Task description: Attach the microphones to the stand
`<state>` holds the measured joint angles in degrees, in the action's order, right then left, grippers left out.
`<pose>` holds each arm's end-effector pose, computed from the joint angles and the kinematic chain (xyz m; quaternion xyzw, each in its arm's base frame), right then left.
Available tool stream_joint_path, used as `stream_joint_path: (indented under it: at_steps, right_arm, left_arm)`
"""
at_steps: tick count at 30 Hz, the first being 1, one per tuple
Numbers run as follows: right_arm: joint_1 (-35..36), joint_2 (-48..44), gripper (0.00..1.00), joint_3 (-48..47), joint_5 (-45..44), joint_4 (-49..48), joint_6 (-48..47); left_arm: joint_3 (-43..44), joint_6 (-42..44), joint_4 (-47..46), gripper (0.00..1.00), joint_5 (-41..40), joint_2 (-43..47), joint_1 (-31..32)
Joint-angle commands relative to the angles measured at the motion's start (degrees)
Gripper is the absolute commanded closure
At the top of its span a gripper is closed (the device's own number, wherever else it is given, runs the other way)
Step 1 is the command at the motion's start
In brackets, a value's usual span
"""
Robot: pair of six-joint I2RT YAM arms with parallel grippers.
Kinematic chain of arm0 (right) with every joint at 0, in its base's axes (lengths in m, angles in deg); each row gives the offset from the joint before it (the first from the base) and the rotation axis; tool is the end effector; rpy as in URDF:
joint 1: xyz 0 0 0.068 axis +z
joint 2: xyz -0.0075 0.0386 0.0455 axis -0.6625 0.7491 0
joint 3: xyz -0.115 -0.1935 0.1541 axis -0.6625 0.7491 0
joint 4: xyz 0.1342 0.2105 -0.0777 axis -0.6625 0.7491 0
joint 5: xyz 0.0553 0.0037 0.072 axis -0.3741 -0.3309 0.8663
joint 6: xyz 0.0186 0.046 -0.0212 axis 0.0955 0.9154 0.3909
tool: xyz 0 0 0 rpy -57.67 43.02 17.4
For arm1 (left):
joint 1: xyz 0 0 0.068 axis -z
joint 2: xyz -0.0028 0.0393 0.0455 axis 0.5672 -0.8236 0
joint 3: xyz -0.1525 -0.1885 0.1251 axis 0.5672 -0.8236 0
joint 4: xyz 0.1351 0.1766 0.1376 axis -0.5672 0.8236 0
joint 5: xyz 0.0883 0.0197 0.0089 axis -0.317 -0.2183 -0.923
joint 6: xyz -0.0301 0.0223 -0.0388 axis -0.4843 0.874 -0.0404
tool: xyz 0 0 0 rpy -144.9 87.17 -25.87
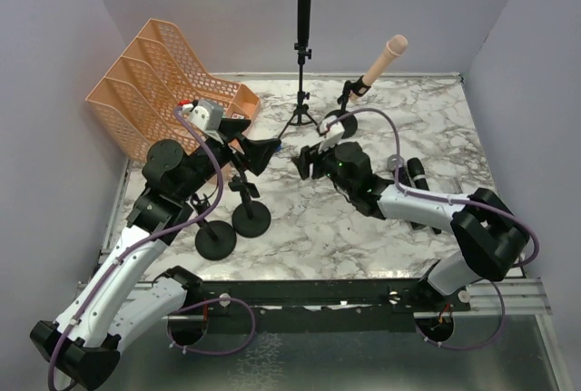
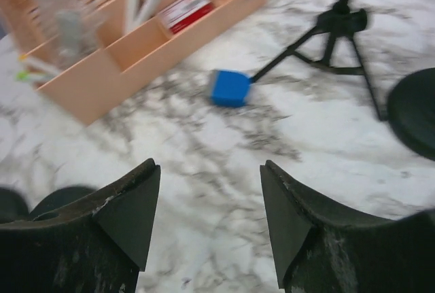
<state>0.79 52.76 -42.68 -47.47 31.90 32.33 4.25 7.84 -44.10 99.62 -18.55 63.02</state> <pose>0.2570 0.2262 0.2361 -0.1687 0.7578 0.2213 0.5901 0.1588 -0.0968 0.4007 0.1708 0.6409 -0.3662 0.6526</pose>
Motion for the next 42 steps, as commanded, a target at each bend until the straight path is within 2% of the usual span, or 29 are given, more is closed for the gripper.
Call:
stream_joint_path:
  at_steps: [1, 7, 12, 18, 25, 28, 32, 35, 42]
  right_arm:
    - [6.4, -0.9, 0.37, 3.9, 7.7, 0.6, -3.9]
    - [11.6, 1.2, 0.40, 7.1, 18.3, -10.1, -3.3]
    - [15.6, 6.3, 0.39, 4.8, 16.3, -18.3, 0.1]
    - [19.4, 12.1, 0.40, 0.0, 11.8, -22.9, 2.8]
    - [20.3, 14.0, 0.42, -3.5, 11.6, -20.2, 1.9]
    - [20.3, 14.4, 0.51, -4.2, 12.7, -19.3, 1.4]
    - [20.3, 14.6, 0.71, -5.0, 13.6, -18.5, 0.9]
    - [20.3, 14.5, 0.81, -5.0, 13.0, -18.2, 1.0]
    - [20.3, 8.8, 0.87, -0.6, 1.9, -19.5, 1.5]
  left_arm:
    - [0.0, -1.4, 0.2, 0.02, -1.1, 1.6, 0.0]
    - [0.1, -1.7, 0.6, 0.02, -1.6, 2.0, 0.0]
    - [0.5, -1.9, 0.8, 0.02, -2.0, 2.1, 0.0]
    - [1.6, -1.0, 2.1, 0.02, -2.6, 2.2, 0.0]
    - [1.6, -0.7, 2.1, 0.02, -2.7, 2.5, 0.0]
    - [1.6, -0.8, 2.7, 0.02, -2.6, 2.5, 0.0]
    - [1.6, -0.7, 3.4, 0.02, -2.9, 2.8, 0.0]
    - [1.9, -0.6, 3.7, 0.02, -2.9, 2.6, 0.0]
    - [1.3, -0.7, 3.9, 0.02, -2.9, 2.5, 0.0]
